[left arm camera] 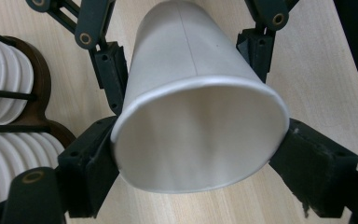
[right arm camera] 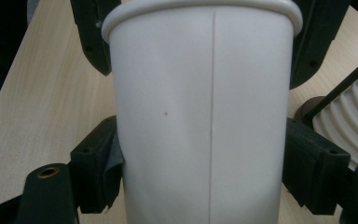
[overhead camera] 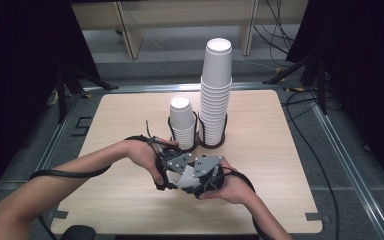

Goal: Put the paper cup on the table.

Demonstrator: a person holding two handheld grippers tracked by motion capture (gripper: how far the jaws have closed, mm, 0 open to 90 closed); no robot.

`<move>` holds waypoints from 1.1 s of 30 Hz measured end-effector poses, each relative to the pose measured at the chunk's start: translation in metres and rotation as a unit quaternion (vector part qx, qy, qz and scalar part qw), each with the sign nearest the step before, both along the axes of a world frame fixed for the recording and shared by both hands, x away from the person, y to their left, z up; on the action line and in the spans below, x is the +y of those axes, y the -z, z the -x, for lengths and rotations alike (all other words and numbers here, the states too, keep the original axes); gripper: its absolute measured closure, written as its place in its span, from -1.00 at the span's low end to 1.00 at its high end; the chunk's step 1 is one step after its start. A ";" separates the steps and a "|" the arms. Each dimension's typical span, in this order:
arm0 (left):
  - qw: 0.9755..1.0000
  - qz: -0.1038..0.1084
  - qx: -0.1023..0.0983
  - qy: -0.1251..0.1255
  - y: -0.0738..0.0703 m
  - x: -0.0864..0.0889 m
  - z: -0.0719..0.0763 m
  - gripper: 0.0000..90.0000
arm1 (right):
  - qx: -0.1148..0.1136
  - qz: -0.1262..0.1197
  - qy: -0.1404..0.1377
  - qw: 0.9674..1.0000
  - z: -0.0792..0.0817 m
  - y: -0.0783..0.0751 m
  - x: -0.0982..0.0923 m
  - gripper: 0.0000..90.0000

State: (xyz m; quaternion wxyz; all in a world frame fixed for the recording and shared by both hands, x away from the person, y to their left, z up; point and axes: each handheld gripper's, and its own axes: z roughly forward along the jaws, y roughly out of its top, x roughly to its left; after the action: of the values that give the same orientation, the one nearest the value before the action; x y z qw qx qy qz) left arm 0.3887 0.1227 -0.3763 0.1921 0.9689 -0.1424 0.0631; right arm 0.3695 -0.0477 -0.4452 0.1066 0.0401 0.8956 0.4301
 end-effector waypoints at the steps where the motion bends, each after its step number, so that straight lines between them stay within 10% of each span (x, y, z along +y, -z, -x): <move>1: 1.000 -0.003 0.005 -0.005 0.000 0.000 0.000 -0.61 | -0.002 -0.001 -0.001 1.000 0.000 0.000 0.000 -0.48; 11: 0.998 0.055 -0.001 -0.035 -0.009 0.007 -0.005 -0.82 | -0.002 -0.023 0.025 0.999 0.002 0.004 -0.013 -0.50; 18: 0.987 0.136 -0.021 -0.078 -0.024 0.025 -0.010 -0.86 | -0.004 -0.097 0.108 0.989 0.004 0.007 -0.047 -0.49; 25: 0.977 0.181 -0.034 -0.111 -0.018 0.042 -0.005 -0.85 | -0.020 -0.187 0.244 0.951 0.008 0.014 -0.099 -0.48; 32: 0.943 0.266 -0.019 -0.200 0.002 0.061 -0.001 -0.85 | -0.038 -0.249 0.380 0.890 0.016 0.018 -0.144 -0.48; 33: 0.935 0.282 -0.016 -0.214 0.006 0.064 -0.001 -0.85 | -0.043 -0.246 0.387 0.888 0.016 0.019 -0.148 -0.48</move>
State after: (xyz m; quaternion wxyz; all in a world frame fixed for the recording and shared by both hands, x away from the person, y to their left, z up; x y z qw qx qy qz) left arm 0.3894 0.1867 -0.3826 0.4368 0.8816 0.0885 0.1553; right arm 0.3540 -0.1960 -0.4640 0.2900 0.3900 0.6689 0.5624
